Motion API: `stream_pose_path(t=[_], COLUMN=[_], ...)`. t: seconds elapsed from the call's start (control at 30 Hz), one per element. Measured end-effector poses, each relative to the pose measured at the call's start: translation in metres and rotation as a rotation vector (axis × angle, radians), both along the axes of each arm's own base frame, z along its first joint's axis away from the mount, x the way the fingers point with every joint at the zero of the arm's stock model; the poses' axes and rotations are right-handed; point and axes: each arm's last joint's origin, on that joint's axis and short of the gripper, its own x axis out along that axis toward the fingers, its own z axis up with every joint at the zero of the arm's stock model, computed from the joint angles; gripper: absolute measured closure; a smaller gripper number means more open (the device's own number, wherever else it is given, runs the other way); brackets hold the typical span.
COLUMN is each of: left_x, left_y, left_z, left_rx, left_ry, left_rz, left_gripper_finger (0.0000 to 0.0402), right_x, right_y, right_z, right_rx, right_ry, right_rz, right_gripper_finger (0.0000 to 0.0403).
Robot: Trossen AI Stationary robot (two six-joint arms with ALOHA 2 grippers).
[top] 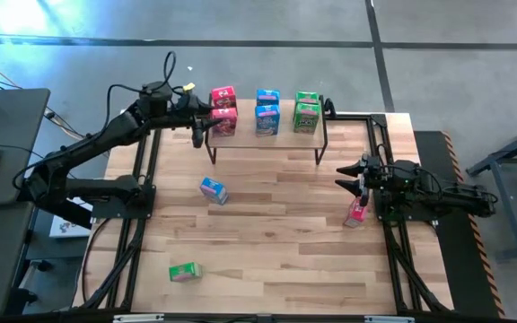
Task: Stack cereal on shelf
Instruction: Put the red cereal box on the shelf aligned with the other red cereal box
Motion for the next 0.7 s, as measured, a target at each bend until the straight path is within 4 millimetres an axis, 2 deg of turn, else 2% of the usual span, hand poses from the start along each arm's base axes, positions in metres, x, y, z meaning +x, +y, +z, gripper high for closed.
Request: stream_pose_path(t=[0.3,0.7], left_x=[0.008,0.013], left_y=[0.008,0.022], left_z=[-0.002,-0.009], left_rx=[-0.016,-0.045], left_ry=[-0.051,-0.06], left_rz=[-0.079,-0.04], left_gripper_finger=[0.0241,0.0241], right_x=[0.0,0.0], right_y=[0.0,0.0], right_z=[0.0,0.0], right_rx=[0.0,0.0], right_ry=[0.0,0.0], right_rz=[0.0,0.0], right_gripper_finger=[0.0176,0.0176])
